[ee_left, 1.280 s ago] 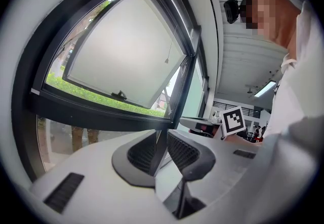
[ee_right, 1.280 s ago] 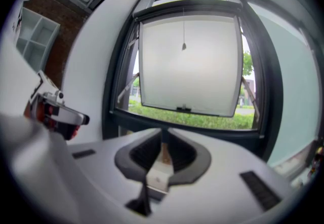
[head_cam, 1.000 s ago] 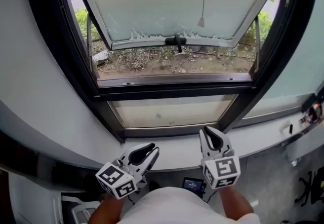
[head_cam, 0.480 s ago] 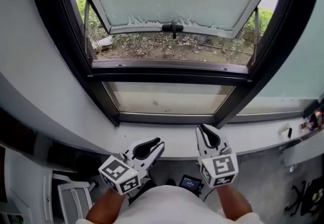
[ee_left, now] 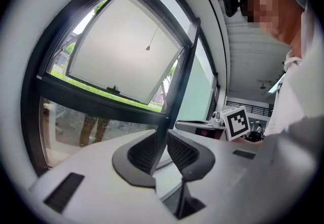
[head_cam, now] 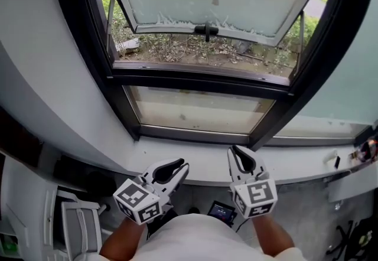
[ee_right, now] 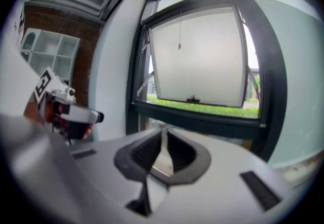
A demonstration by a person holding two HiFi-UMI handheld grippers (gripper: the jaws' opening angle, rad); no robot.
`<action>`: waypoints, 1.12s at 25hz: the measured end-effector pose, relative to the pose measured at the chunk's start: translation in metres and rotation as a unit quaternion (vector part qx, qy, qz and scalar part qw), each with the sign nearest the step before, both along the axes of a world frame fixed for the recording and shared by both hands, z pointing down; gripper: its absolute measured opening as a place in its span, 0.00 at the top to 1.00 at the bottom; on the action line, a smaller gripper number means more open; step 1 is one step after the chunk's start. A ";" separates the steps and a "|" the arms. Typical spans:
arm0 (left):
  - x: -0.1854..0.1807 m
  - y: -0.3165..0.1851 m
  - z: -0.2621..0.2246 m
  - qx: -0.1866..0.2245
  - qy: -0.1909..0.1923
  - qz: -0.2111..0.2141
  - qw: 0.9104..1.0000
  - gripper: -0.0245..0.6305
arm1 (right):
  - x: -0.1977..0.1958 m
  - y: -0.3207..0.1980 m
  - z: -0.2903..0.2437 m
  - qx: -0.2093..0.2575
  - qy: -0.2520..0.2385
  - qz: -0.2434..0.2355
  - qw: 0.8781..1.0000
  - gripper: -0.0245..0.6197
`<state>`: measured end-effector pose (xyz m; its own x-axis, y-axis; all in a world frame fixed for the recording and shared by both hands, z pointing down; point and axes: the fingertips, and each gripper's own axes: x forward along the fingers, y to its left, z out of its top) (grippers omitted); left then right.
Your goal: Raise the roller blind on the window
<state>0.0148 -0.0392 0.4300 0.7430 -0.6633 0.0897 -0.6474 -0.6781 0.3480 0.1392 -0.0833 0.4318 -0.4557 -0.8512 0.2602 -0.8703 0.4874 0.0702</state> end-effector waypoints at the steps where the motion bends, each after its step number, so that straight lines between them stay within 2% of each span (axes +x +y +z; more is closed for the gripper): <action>1: -0.002 0.001 0.000 0.000 0.000 0.000 1.000 0.84 | -0.002 0.003 -0.002 0.003 -0.001 -0.002 1.000 0.89; 6: -0.015 0.003 -0.004 0.003 -0.004 0.008 1.000 0.84 | -0.011 0.011 -0.016 0.020 -0.004 -0.001 1.000 0.89; 15: -0.056 0.005 -0.008 -0.001 -0.020 0.023 1.000 0.84 | -0.042 0.017 -0.008 0.004 -0.011 0.023 1.000 0.90; 28: -0.073 0.013 -0.006 -0.006 -0.012 0.039 0.999 0.84 | -0.068 0.029 -0.005 -0.008 0.009 0.022 1.000 0.93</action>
<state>-0.0585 -0.0264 0.4237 0.7902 -0.6018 0.1159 -0.6006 -0.7228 0.3418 0.0709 -0.0541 0.4273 -0.4124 -0.8660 0.2827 -0.8898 0.4495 0.0789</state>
